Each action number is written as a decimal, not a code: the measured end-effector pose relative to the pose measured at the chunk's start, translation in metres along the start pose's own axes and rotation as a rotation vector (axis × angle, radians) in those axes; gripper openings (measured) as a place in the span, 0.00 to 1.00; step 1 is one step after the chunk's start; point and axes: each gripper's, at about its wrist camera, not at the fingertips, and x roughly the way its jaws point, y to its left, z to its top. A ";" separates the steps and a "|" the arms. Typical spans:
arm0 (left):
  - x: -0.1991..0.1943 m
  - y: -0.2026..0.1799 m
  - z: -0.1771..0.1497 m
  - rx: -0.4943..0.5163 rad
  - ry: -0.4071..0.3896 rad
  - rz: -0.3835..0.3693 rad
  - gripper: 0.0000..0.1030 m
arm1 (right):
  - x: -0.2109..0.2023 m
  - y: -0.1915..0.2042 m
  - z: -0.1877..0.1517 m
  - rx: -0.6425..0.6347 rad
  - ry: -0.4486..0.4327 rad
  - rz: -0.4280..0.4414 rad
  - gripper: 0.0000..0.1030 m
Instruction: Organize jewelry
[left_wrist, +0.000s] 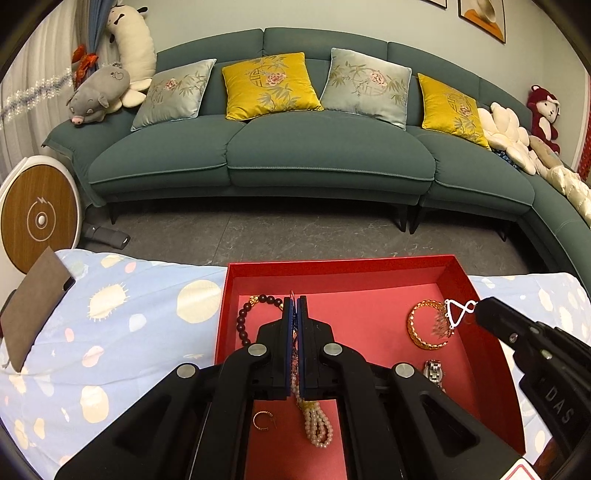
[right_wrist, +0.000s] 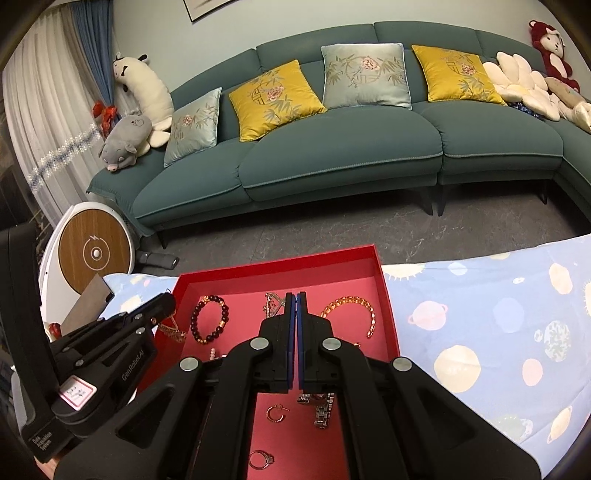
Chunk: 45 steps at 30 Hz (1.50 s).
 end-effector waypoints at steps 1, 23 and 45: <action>0.001 0.000 0.000 0.001 -0.001 0.001 0.00 | 0.002 0.001 -0.001 -0.001 0.008 0.001 0.00; 0.021 -0.005 -0.005 0.003 0.038 0.006 0.00 | 0.025 0.010 -0.006 -0.006 0.044 0.008 0.00; 0.011 -0.003 -0.002 0.009 0.047 0.042 0.08 | 0.019 0.011 -0.004 -0.002 0.035 -0.010 0.04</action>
